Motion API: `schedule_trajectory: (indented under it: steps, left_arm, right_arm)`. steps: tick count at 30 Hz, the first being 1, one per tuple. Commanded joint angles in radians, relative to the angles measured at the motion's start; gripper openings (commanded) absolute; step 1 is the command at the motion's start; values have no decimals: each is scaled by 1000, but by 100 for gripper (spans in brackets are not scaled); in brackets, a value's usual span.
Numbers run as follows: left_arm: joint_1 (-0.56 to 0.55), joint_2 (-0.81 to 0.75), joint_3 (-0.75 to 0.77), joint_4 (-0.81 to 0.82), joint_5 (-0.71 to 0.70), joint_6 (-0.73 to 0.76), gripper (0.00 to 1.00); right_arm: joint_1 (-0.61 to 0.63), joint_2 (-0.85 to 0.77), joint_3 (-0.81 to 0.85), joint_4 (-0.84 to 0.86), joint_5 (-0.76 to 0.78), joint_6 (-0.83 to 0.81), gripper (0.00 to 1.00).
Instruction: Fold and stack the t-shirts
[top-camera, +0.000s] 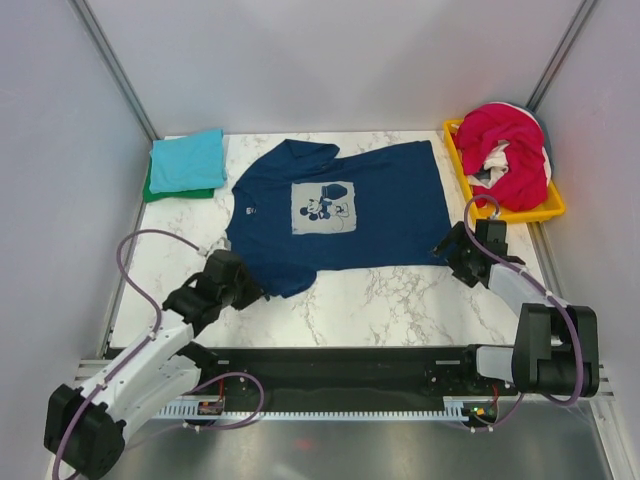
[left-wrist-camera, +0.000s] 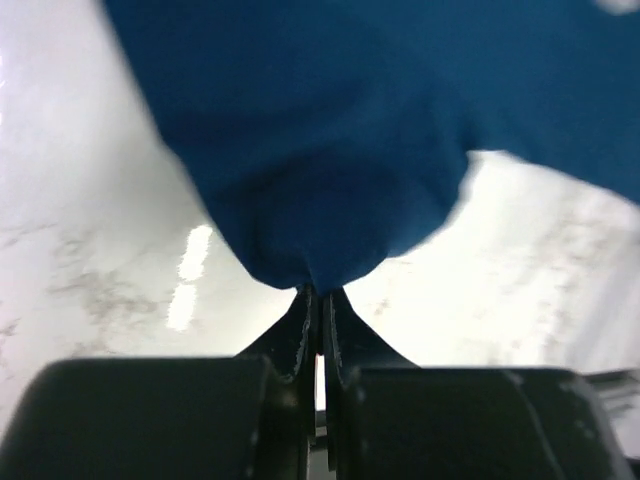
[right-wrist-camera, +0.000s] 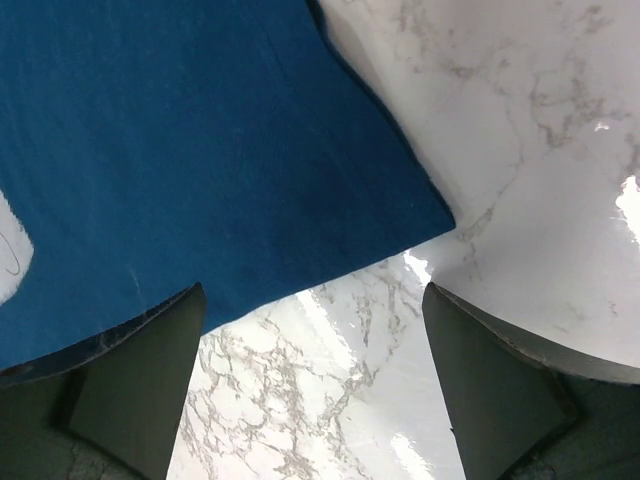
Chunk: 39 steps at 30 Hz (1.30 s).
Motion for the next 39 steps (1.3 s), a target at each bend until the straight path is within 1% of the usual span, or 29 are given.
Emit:
schedule_trajectory:
  steps: [1,3,7,10,11,12,13,15,16,18,19,21,22,24,25,27,28,32,35,39]
  left_arm:
    - [-3,-101,143,-20,29,-7,2]
    - [-2,-170,178,-63,25,-46,2]
    - [-2,-217,180,-83,26,-44,4]
    - [-2,-195,144,-94,55,-43,4]
    - [-3,-192,129,-94,60,-60,5]
    - [-2,-191,96,-88,84,-69,4]
    - [-2,-191,77,-81,104,-75,5]
    - [-2,-201,36,-68,114,-87,5]
    - [-2,-206,25,-65,112,-89,5]
    - [-2,-223,5,-61,106,-89,5]
    - [-2,-223,0,-61,102,-86,5]
    - [-2,-223,-6,-61,98,-81,5]
    - [-3,-218,-8,-60,97,-80,5]
    - [-2,-208,-6,-60,100,-78,5]
    - [-2,-206,-8,-61,103,-75,5]
    - [-2,-205,-6,-60,106,-72,5]
    - [-2,-209,-4,-63,112,-71,5]
    - [-2,-240,9,-95,118,-54,5]
    - [-2,-275,34,-163,108,-54,4]
    - [-2,-309,75,-250,100,-57,4]
  right_arm:
    - [-25,2,-14,35,31,31,98]
    - [-34,4,-23,51,36,46,98]
    - [-60,48,-20,64,40,57,97]
    - [-72,90,-23,92,26,69,93]
    - [-74,97,-25,98,26,72,89]
    - [-72,111,-26,109,26,74,87]
    - [-74,116,-26,114,23,77,80]
    - [-74,124,-28,115,26,80,73]
    - [-74,124,-29,115,25,79,67]
    - [-74,124,-31,115,26,79,59]
    - [-74,124,-33,115,23,76,50]
    - [-74,122,-34,120,25,74,40]
    - [-74,124,-36,121,22,73,28]
    - [-74,127,-37,129,16,69,19]
    - [-72,130,-37,130,11,66,11]
    - [-75,128,-36,130,3,60,2]
    - [-74,122,-37,126,3,60,0]
    - [-74,47,-45,65,23,39,0]
    - [-74,-50,-51,-21,26,28,0]
    - [-74,-218,-72,-135,5,22,0]
